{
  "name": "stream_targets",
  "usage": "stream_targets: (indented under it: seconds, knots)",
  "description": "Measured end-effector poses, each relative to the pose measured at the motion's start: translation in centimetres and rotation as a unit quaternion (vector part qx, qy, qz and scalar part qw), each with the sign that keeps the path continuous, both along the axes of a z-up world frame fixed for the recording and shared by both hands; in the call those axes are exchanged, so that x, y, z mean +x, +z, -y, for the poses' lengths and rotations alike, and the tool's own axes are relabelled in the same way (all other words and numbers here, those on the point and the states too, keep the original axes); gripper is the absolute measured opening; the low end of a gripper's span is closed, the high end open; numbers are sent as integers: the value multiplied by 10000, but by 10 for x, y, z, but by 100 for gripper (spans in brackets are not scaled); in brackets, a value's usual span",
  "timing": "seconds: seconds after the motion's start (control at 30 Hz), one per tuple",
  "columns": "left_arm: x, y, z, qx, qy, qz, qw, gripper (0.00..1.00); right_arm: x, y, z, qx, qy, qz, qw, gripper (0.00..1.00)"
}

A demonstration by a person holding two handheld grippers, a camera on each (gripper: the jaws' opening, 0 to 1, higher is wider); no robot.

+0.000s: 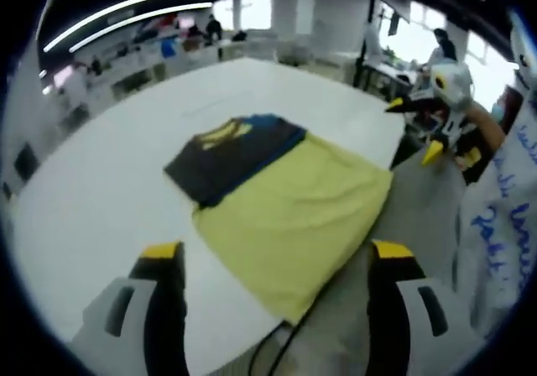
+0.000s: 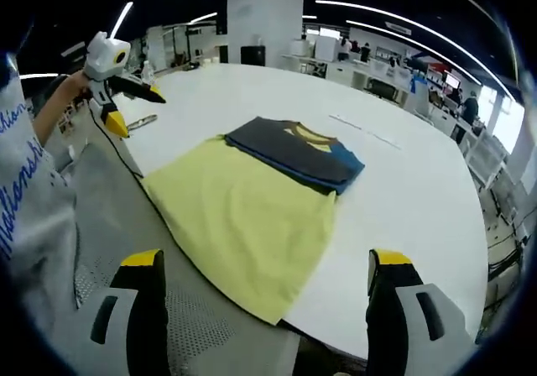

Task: Fold the garment on the visible template until the final outline fits inside the template.

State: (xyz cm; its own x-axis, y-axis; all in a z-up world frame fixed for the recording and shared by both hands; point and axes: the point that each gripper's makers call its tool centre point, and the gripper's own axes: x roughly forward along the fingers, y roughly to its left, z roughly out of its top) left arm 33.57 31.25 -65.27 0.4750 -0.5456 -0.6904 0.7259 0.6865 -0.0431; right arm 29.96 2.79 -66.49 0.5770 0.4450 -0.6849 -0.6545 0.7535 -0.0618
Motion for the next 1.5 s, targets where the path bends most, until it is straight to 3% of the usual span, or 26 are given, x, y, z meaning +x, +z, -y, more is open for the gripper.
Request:
stream_targets:
  seconds: [0.1,0.13,0.2,0.3,0.4,0.43,0.6,0.73,0.87,1.0,1.13,1.2,1.5]
  knots:
    - [-4,-2,4,-239,-49,20,9997,77,-5,-9,3,-48,-54,-310,9995,97]
    - [-6,-4,5,-317,-23,-62,9995,76,-3,-10,3,-63,-23,-262,9996,94]
    - [-9,-11,3,-255,-50,-170,9995,70,-4,-12,3,-101,-39,-294,9995,93]
    - [-13,-21,-1,-190,19,-351,9992,53,-5,-17,5,-225,-37,-347,9991,92]
    - [-15,-23,5,-523,-31,-404,9978,51,-5,-19,7,-265,-60,-389,9989,91]
    - [-17,-26,5,-622,39,-547,9966,50,-5,-20,8,-265,-79,-410,9988,91]
    - [-23,-48,-7,-205,134,-878,9958,31,-7,-25,12,-345,-130,-507,9980,86]
    - [-28,-61,-9,-218,131,-1097,9936,36,-10,-28,11,-319,-87,-583,9977,78]
    - [-35,-74,-10,-122,203,-1373,9903,33,-12,-33,12,-365,-70,-671,9971,75]
    - [-40,-81,-11,-101,195,-1490,9886,27,-13,-41,22,-687,-85,-718,9950,75]
    - [-47,-95,-15,19,277,-1796,9833,23,-13,-40,20,-602,-91,-724,9955,75]
    - [-47,-101,-19,164,304,-1812,9828,23,-14,-39,20,-603,-64,-720,9956,75]
    - [-48,-113,-26,245,506,-2016,9779,20,-15,-43,20,-665,-29,-774,9948,74]
